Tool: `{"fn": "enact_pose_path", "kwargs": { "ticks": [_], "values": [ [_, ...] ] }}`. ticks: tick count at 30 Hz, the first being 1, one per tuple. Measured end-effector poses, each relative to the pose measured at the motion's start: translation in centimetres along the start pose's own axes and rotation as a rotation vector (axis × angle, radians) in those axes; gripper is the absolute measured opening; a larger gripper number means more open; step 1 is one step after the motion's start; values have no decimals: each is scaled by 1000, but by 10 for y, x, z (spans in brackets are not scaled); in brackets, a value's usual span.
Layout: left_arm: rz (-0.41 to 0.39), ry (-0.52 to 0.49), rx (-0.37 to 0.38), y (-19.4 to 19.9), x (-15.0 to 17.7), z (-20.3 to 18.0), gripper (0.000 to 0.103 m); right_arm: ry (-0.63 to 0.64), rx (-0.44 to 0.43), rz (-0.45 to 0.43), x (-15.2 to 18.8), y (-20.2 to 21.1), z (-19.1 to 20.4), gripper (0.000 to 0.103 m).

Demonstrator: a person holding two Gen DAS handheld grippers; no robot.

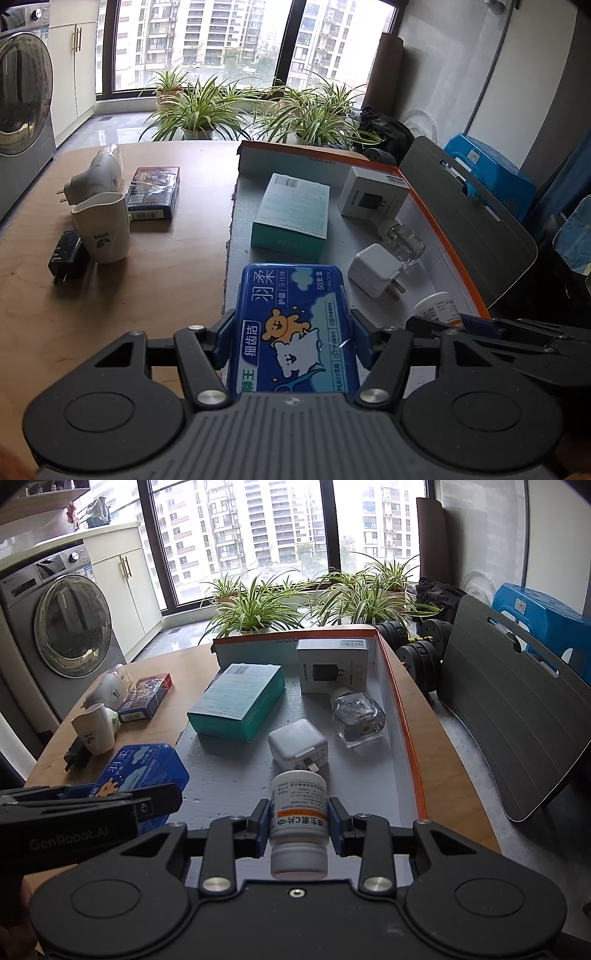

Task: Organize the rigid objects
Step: 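Release the blue box into the tray with the left tool while the right releases the pill bottle, then withdraw both open tools from the tray toward the items on the table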

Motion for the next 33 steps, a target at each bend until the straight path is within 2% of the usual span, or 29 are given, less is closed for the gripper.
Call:
{"fn": "enact_pose_path", "kwargs": {
  "ticks": [11,14,15,18,24,33],
  "values": [
    [15,-13,9,-5,1,-5,63,-14,2,-9,-2,1,-3,41],
    [16,-12,17,-5,1,-7,63,-16,12,-18,-3,3,-5,44],
    [14,-14,22,-4,1,-8,65,-20,14,-22,-4,4,-6,46],
    [-4,-11,21,1,-2,-8,81,-34,23,-41,-7,10,-9,51],
    [-40,16,2,16,-7,3,88,-36,26,-82,-13,23,-7,66],
    [-77,101,-83,42,-8,48,93,12,3,-98,-16,34,19,77]
  ]
}}
Point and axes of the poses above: each gripper's, at about its wrist camera, not at the fingertips, and y roughly against the way its jaws point, z to its left, x to its underside, the point moved 10 cm from there along -y, roughly the way its jaws point, and after that the axes turned 9 degrees about z, right-handed, at the moved point
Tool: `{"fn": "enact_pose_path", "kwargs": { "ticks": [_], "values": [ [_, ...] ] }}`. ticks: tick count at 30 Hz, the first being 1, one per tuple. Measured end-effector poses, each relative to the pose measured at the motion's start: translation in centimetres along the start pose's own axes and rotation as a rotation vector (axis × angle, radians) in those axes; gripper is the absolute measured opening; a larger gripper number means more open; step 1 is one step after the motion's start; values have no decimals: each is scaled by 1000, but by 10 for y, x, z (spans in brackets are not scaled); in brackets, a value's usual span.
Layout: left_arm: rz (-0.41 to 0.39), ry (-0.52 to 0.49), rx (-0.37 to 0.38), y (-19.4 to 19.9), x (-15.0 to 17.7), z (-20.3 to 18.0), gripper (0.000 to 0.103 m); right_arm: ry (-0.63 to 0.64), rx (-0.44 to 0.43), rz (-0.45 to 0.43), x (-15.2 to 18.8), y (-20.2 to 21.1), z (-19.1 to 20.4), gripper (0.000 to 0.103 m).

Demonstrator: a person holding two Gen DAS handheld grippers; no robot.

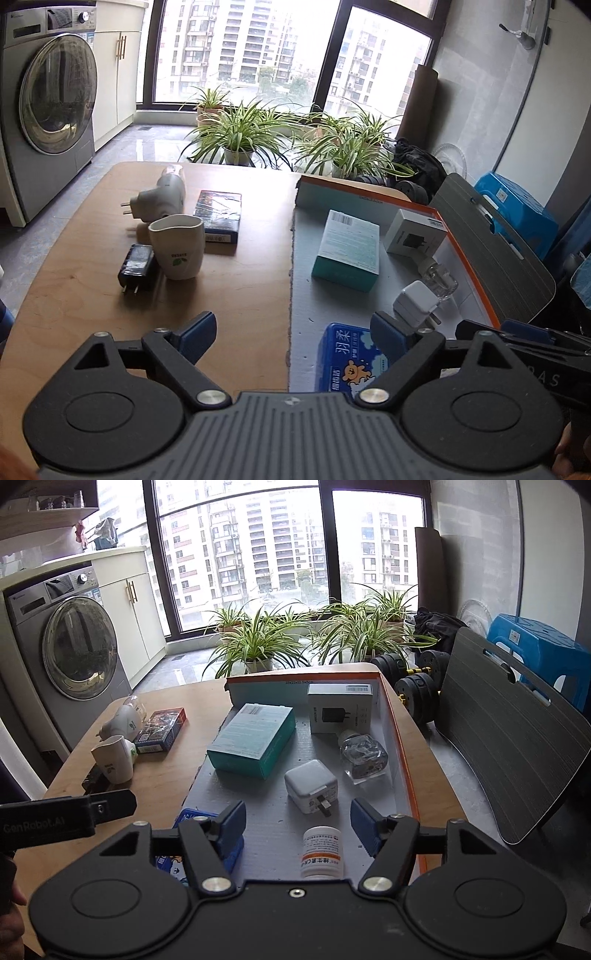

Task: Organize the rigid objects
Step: 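Withdraw both open tools from the tray toward the items on the table, then grasp the black charger with the left tool while the right tool grasps the white mug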

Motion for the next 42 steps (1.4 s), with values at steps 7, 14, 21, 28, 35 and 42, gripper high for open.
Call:
{"fn": "enact_pose_path", "kwargs": {
  "ticks": [7,14,21,28,35,42],
  "values": [
    [-11,67,-70,15,1,45,94,62,-41,6,0,0,35,80],
    [-23,140,-127,22,1,88,95,132,-78,14,1,-2,69,81],
    [-22,171,-174,10,-2,124,95,160,-83,27,3,-7,82,82],
    [-11,124,-187,-20,-18,139,93,158,-78,49,5,-20,82,82],
    [20,79,-187,-54,-29,149,85,157,-77,70,5,-37,84,82],
    [-4,11,-165,-61,-33,147,60,186,-102,85,1,-54,106,83]
  ]
}}
Point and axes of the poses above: each gripper's, at about its wrist camera, not at the fingertips, and y roughly against the way its jaws point, z to its left, x to its underside, the point moved 10 cm from there along -y, roughly the way its jaws point, and after that the axes turned 9 degrees about z, right-handed, at the moved point
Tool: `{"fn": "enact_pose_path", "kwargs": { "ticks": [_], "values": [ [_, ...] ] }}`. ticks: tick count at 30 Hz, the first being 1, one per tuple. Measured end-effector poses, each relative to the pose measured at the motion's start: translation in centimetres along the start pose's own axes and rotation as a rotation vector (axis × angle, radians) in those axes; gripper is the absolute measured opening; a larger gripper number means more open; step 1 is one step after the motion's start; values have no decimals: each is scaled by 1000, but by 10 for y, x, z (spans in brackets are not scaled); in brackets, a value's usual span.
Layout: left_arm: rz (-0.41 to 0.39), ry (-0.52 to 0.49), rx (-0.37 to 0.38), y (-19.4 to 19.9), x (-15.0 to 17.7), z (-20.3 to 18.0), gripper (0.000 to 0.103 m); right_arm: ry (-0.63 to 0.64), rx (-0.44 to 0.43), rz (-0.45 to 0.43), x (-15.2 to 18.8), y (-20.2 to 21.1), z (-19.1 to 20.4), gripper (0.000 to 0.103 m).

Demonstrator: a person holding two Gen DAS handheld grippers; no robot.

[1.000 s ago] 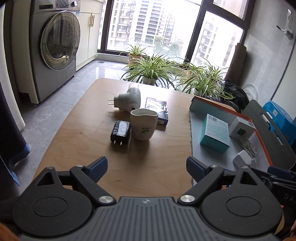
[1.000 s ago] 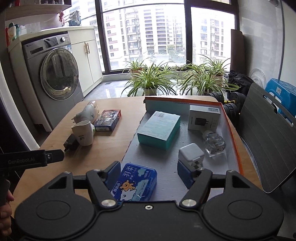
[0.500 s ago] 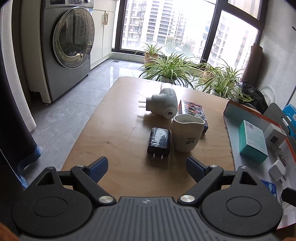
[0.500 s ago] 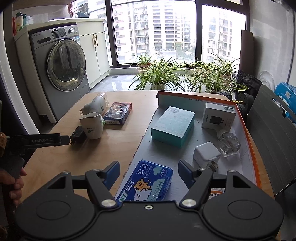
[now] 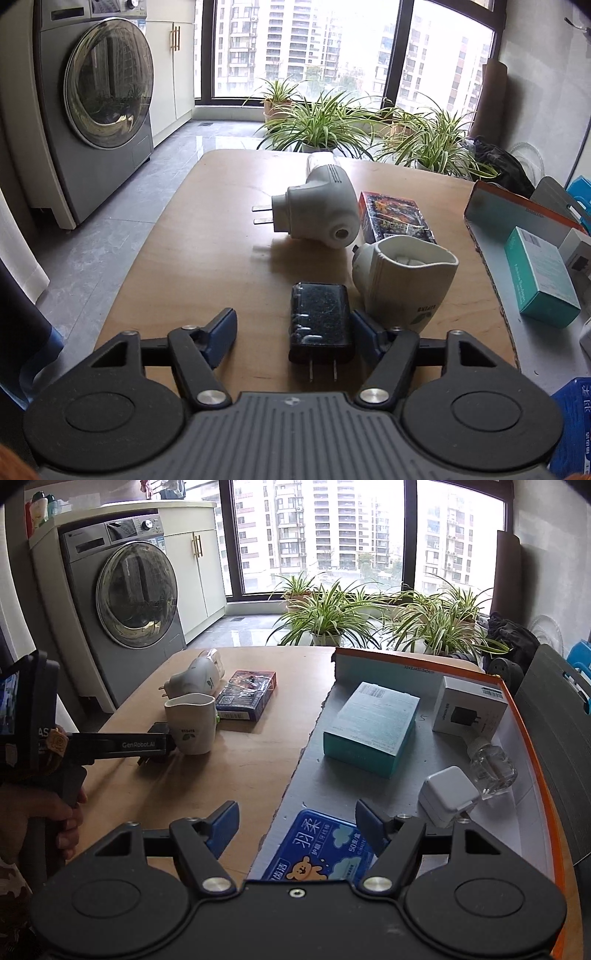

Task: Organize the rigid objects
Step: 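Grasp the black charger with the left tool while the right tool grasps the white mug, then carry the black charger and white mug up over the tray with both tools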

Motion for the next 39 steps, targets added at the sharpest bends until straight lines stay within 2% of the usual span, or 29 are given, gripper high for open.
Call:
{"fn": "enact_pose_path", "kwargs": {
  "ticks": [1,3,5,11,15,21,22,24,29,39],
  "values": [
    [-6,-10,1,1,0,-1,49,10,-10,0,-3,-3,6,82],
    [-10,-11,23,4,2,1,36,21,-30,-2,-9,-9,18,83],
    [-2,9,45,10,7,5,36,30,-54,-5,-17,-16,30,83],
    [-25,88,43,42,14,30,36,48,-126,-13,-43,-48,66,88],
    [-47,130,32,54,17,44,36,87,-107,-1,-58,-79,86,89],
    [-66,142,41,53,11,48,36,60,-102,25,-80,-113,97,89],
    [-67,143,44,53,10,48,36,50,-112,32,-82,-118,99,88],
    [-72,141,44,53,9,47,36,40,-103,40,-84,-122,99,66],
    [-87,133,54,56,9,44,36,47,-104,10,-82,-101,95,66],
    [-114,137,100,81,9,20,35,49,-68,-90,-64,-14,58,65]
  ]
}}
Point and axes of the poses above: each gripper's, at about its wrist camera, not at the fingertips, and y roughly against the way its jaws point, z to its left, x to its underside, the point moved 10 cm from there along -y, roughly the way its jaws point, and after that the axes turned 9 degrees about z, right-handed, at the moved point
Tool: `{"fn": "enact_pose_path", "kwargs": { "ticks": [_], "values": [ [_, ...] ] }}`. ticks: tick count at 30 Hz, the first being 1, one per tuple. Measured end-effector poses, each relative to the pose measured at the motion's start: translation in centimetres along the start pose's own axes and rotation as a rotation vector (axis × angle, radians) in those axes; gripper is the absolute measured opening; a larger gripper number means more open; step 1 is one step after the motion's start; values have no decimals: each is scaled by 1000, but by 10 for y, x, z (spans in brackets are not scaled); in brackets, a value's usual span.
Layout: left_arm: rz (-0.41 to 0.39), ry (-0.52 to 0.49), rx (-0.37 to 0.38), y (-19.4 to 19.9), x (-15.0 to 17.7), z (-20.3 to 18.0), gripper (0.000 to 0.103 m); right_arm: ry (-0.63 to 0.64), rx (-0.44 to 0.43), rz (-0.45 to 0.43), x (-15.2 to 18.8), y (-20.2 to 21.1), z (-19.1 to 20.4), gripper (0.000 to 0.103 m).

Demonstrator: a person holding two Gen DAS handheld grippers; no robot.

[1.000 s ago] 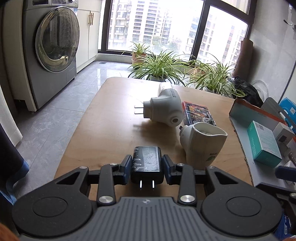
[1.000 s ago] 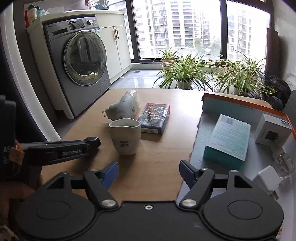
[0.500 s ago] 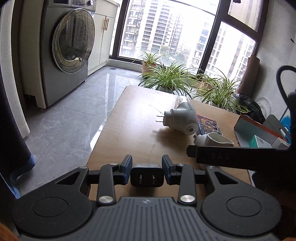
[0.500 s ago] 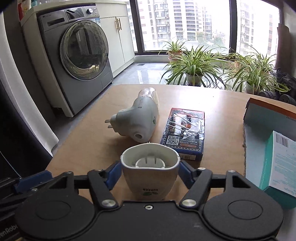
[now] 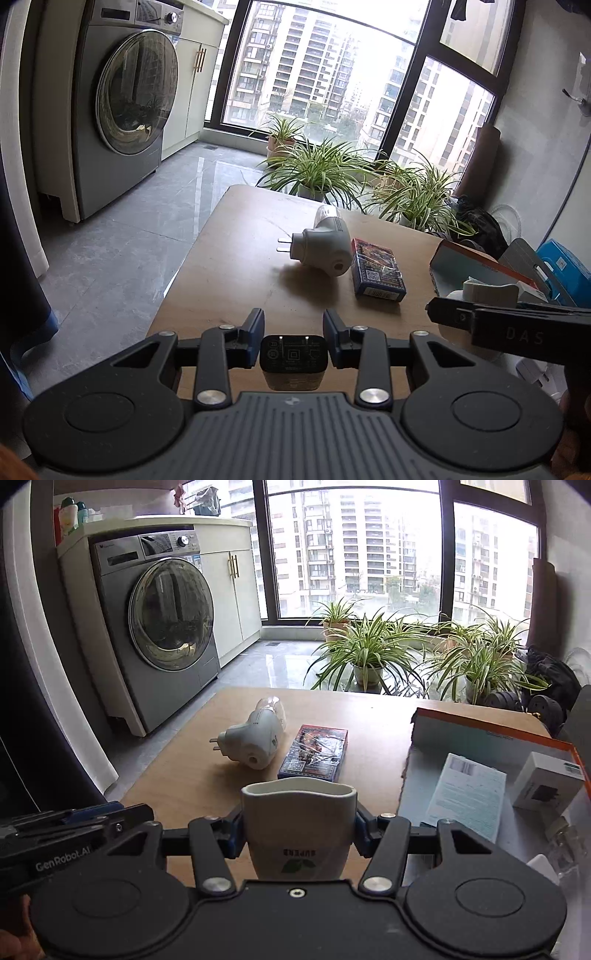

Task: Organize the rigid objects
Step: 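Carry the black charger and white mug up over the tray with both tools, then release the charger into the tray with the left tool while the right releases the mug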

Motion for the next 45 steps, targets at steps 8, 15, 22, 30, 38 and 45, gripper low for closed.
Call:
{"fn": "enact_pose_path", "kwargs": {
  "ticks": [8,15,22,30,38,45],
  "values": [
    [-24,-55,55,25,2,-51,35,-57,48,-42,29,64,-42,65],
    [-22,-140,145,32,11,-117,36,-106,135,-60,59,105,-88,65],
    [-9,-215,207,28,19,-175,36,-188,201,-86,72,128,-140,66],
    [10,-264,238,18,18,-213,36,-254,220,-113,76,139,-174,66],
    [24,-293,248,16,23,-232,36,-263,207,-124,74,139,-183,66],
    [35,-303,252,17,26,-237,36,-270,204,-124,74,138,-186,66]
  ]
}}
Point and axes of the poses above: each gripper's, at about its wrist camera, not at the fingertips, and y roughly against the way its jaws point, z to its left, x to its underside, the point moved 10 cm from there along -y, roughly the way its jaws point, and after that the axes turned 9 degrees about z, right-handed, at the moved point
